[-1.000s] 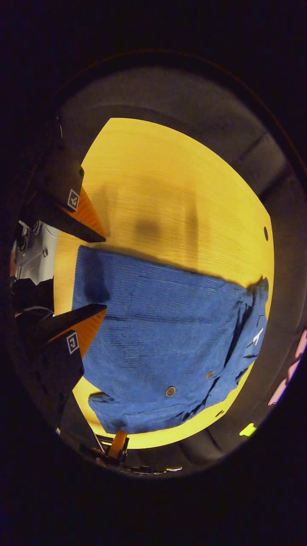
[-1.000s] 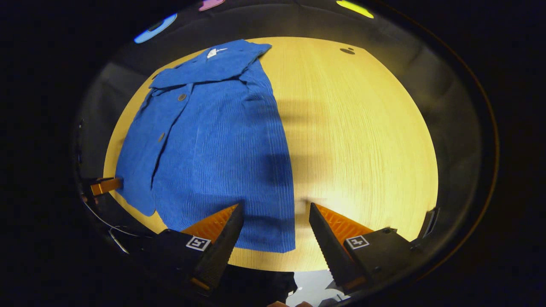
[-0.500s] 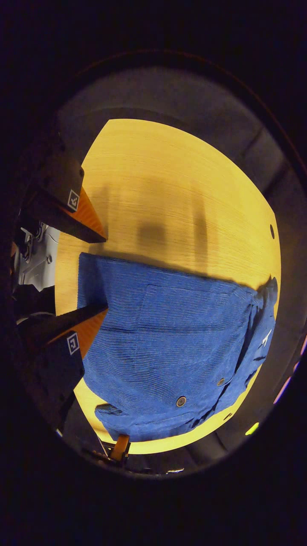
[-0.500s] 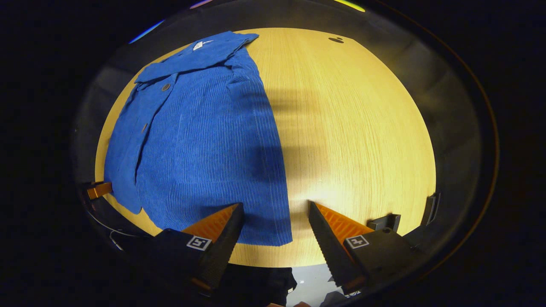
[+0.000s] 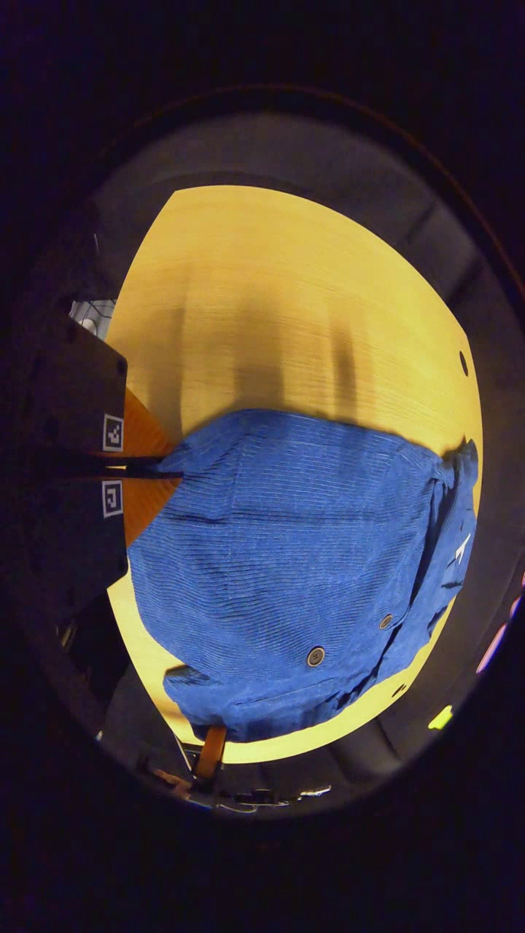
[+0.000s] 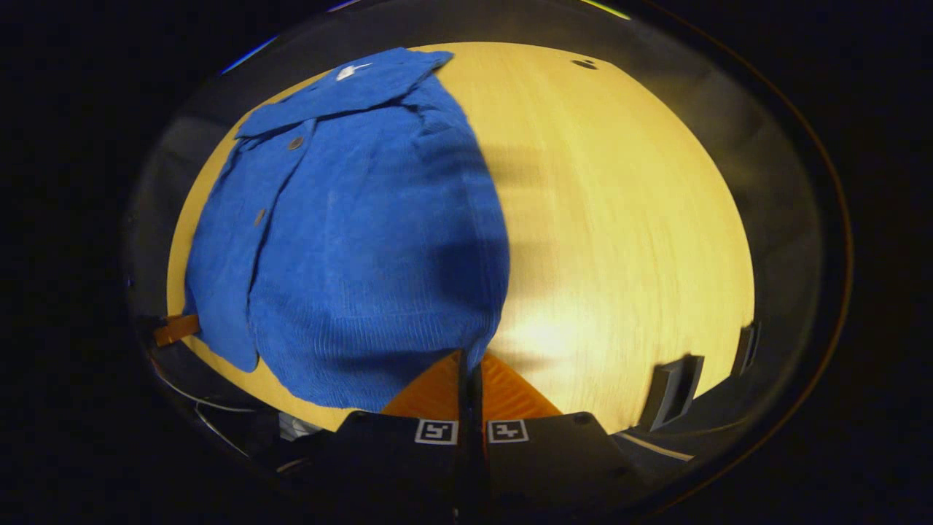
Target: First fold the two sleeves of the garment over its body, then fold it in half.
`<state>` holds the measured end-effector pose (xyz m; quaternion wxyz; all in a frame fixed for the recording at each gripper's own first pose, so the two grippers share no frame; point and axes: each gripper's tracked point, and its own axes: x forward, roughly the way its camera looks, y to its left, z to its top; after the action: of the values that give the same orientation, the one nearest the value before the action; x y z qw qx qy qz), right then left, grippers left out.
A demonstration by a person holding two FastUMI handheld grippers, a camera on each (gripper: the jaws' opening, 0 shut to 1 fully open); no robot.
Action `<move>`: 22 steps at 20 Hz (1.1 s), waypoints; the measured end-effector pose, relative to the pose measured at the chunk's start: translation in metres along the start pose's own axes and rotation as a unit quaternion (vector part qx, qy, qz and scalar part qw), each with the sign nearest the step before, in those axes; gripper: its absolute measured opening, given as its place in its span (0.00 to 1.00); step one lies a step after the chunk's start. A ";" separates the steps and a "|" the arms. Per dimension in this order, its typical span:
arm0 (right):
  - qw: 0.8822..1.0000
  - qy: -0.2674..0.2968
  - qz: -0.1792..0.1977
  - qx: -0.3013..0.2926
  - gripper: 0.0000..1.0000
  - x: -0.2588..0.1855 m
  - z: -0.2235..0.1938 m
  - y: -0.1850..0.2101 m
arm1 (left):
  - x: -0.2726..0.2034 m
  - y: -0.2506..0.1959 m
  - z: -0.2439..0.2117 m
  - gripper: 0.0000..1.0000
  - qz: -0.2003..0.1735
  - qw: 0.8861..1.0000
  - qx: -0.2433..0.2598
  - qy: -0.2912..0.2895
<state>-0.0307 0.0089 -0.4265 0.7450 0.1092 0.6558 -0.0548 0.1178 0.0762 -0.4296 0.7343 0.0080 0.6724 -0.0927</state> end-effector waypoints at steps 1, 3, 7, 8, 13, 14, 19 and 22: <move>1.000 0.010 0.017 0.009 0.01 0.000 -0.002 0.008 | -0.003 -0.002 0.003 0.00 -0.015 1.000 -0.006 -0.009; 1.000 0.005 0.022 0.021 0.01 -0.008 0.005 0.011 | -0.013 -0.001 0.010 0.00 -0.029 0.999 0.002 -0.021; 0.997 -0.027 0.047 0.049 0.01 -0.048 0.025 0.029 | -0.050 -0.007 0.027 0.00 -0.070 0.997 0.014 -0.037; 0.997 -0.040 0.051 0.047 0.01 -0.063 0.035 0.034 | -0.063 -0.009 0.038 0.00 -0.079 0.995 0.022 -0.053; 0.991 -0.121 0.059 0.020 0.01 -0.140 0.103 0.057 | -0.140 -0.020 0.097 0.00 -0.118 0.981 0.073 -0.135; 0.989 -0.135 0.059 0.014 0.01 -0.154 0.121 0.062 | -0.155 -0.024 0.110 0.00 -0.134 0.978 0.072 -0.144; 0.975 -0.209 0.068 0.001 0.01 -0.206 0.219 0.092 | -0.196 -0.019 0.181 0.00 -0.127 0.970 0.088 -0.186; 0.972 -0.222 0.081 0.008 0.01 -0.210 0.280 0.104 | -0.201 -0.022 0.234 0.00 -0.122 0.971 0.048 -0.198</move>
<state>0.2347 0.0308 -0.1768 0.8731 0.1530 0.4625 -0.0217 0.3295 0.0480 -0.2057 0.8348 -0.0576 0.5043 -0.2133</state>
